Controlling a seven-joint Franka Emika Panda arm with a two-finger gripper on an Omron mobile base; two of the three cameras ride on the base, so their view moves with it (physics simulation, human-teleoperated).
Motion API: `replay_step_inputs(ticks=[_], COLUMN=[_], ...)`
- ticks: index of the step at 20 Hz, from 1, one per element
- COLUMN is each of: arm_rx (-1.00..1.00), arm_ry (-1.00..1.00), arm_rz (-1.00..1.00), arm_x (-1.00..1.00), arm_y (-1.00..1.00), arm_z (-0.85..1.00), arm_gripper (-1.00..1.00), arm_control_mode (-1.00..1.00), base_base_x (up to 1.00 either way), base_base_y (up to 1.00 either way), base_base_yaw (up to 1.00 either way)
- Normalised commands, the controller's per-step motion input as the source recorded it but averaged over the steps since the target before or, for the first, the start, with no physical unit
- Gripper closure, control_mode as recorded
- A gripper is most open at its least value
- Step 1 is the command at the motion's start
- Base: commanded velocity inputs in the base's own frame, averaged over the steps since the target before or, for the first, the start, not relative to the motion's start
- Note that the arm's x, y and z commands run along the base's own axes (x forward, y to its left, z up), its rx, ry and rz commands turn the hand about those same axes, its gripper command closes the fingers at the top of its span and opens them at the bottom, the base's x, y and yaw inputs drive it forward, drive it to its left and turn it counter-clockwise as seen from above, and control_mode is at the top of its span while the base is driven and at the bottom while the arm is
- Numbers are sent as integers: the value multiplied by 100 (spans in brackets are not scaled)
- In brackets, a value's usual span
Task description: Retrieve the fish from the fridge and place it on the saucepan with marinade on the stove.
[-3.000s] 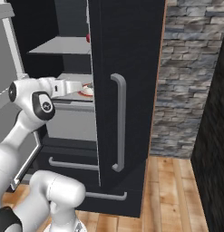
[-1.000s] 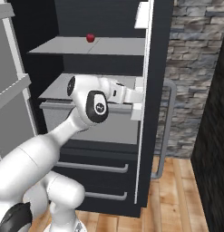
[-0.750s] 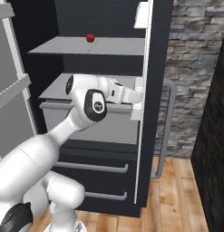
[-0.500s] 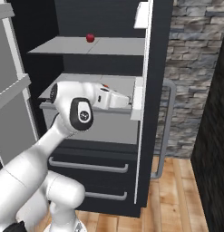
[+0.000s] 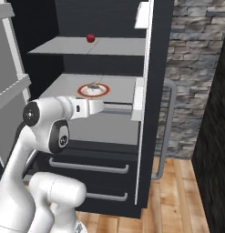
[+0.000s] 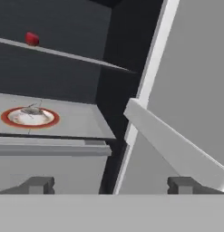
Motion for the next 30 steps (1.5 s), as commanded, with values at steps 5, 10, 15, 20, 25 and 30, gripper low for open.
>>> replay_step_inputs(ticks=[5, 10, 15, 20, 25, 30], arm_rx=[0, -4, -18, -10, 0, 0], arm_ry=[40, 53, 47, 13, 0, -3], arm_rz=[57, 47, 35, 3, 0, 0], arm_x=[-30, -58, -70, -23, 0, -9], arm_y=[77, 65, 41, 9, 0, 0], arm_z=[47, 24, -56, -66, -1, 0], arm_gripper=[-100, -100, -100, -100, -100, -100], arm_control_mode=[-100, -100, -100, -100, -100, -100], base_base_x=[0, 0, 0, 0, 0, 0], base_base_y=[0, 0, 0, 0, 0, 0], base_base_yaw=[0, 0, 0, 0, 0, 0])
